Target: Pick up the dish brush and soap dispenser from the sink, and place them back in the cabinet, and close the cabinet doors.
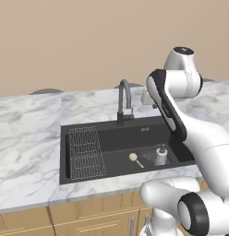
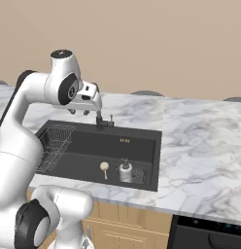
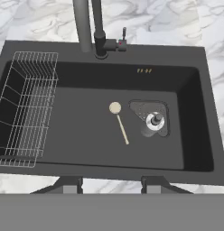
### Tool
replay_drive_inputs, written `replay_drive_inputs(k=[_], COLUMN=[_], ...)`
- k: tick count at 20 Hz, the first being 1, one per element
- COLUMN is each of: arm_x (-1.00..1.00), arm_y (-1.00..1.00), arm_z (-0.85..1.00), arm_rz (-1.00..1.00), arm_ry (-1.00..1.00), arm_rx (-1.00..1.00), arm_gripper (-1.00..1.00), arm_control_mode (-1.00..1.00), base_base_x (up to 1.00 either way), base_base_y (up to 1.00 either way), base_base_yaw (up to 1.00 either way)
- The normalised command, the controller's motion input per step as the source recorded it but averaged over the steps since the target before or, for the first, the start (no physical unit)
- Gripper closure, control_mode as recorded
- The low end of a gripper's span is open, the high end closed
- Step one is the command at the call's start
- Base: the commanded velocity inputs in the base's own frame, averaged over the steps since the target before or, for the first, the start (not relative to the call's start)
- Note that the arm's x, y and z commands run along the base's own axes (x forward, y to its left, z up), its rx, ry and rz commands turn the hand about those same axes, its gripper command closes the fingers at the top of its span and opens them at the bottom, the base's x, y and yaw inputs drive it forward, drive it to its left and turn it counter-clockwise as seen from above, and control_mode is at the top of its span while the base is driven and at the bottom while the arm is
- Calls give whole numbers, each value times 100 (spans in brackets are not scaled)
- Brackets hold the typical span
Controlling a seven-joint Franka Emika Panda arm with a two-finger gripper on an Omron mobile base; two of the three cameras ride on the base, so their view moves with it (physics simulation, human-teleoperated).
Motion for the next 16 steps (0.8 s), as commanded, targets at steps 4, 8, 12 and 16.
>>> replay_drive_inputs(k=[4, 8, 12, 16], arm_x=[0, 0, 0, 0], arm_y=[-4, -33, -48, -41], arm_z=[0, 0, 0, -2], arm_rz=[0, 1, 1, 1], arm_ry=[0, 0, 0, 0], arm_rx=[0, 0, 0, 0], arm_gripper=[-100, -100, -100, -100], arm_control_mode=[-100, -100, -100, -100], base_base_x=[0, 0, 0, 0], base_base_y=[0, 0, 0, 0], base_base_yaw=[0, 0, 0, 0])
